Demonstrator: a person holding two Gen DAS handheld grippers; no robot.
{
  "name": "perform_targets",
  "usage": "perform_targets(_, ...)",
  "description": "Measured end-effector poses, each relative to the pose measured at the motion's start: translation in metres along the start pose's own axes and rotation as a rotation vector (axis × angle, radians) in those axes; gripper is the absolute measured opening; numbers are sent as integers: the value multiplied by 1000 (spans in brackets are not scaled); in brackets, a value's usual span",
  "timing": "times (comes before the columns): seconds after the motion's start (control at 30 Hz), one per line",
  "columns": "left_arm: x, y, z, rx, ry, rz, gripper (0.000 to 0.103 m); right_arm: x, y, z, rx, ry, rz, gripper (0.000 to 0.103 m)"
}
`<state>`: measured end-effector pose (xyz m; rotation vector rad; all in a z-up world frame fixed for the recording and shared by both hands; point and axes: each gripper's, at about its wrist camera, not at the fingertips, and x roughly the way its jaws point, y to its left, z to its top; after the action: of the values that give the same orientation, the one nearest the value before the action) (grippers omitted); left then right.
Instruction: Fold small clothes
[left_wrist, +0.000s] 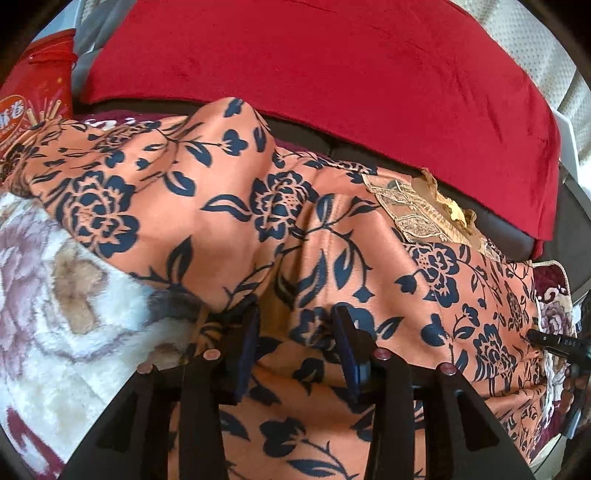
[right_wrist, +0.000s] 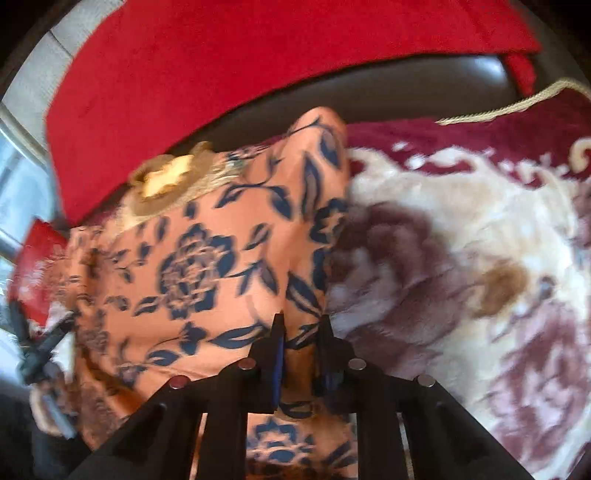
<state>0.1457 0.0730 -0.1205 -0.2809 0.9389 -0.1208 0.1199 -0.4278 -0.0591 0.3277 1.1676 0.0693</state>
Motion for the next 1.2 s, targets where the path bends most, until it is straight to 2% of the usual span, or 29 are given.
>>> perform_targets(0.07,-5,2,-1,9,-12,15,41,1,-11,1,65,7,51,16)
perform_targets(0.1,-8,5,-1,8,-14,26,41,0,-15,0,82,-4,59,20)
perform_targets(0.13,-10,7,-1,-1,-16,22,41,-2,-18,0,101,-15,41,30)
perform_targets(0.2,-15,14,-3,-30,-19,20,42,-11,-20,2,146,-50,37,38)
perform_targets(0.23,-18,16,-3,-28,-24,16,42,-16,-22,5,162,-77,39,47)
perform_targets(0.27,-21,16,-2,-26,-28,14,42,-22,-21,7,172,-103,61,67)
perform_targets(0.3,-25,16,-1,-26,-35,8,43,-26,-19,11,177,-122,101,76)
perform_targets(0.33,-27,13,0,-23,-42,-4,45,-28,-17,18,177,-138,129,80)
perform_targets(0.43,-33,-4,6,27,-59,-39,55,-17,-13,37,170,-158,121,80)
perform_targets(0.53,-22,-24,17,97,-63,-16,60,16,-18,57,186,-86,123,78)
perform_targets(0.6,4,-24,25,90,34,50,60,24,-15,62,126,-70,79,19)
perform_targets(0.63,18,-18,27,57,87,72,53,28,-16,63,119,-65,36,16)
perform_targets(0.67,27,-11,26,28,123,77,50,30,-19,63,131,-74,0,16)
perform_targets(0.77,17,-10,21,59,95,71,50,21,-23,60,99,-166,-281,18)
perform_targets(0.87,10,-12,13,87,90,79,50,5,-35,46,145,-216,-248,19)
perform_targets(0.9,7,-12,11,87,89,78,50,-3,-33,41,127,-242,-280,20)
perform_targets(0.93,3,-13,9,86,83,75,50,-14,-32,36,106,-263,-306,26)
perform_targets(0.97,-1,-14,6,89,77,78,50,-22,-24,31,78,-281,-319,42)
perform_targets(1.03,-11,-20,-2,98,63,84,52,-30,-8,26,41,-300,-320,79)
perform_targets(1.13,-34,-18,-8,104,25,87,61,-48,24,18,-44,-362,-350,80)
perform_targets(1.2,-49,-13,-11,104,-1,88,62,-62,37,19,-83,-397,-360,80)
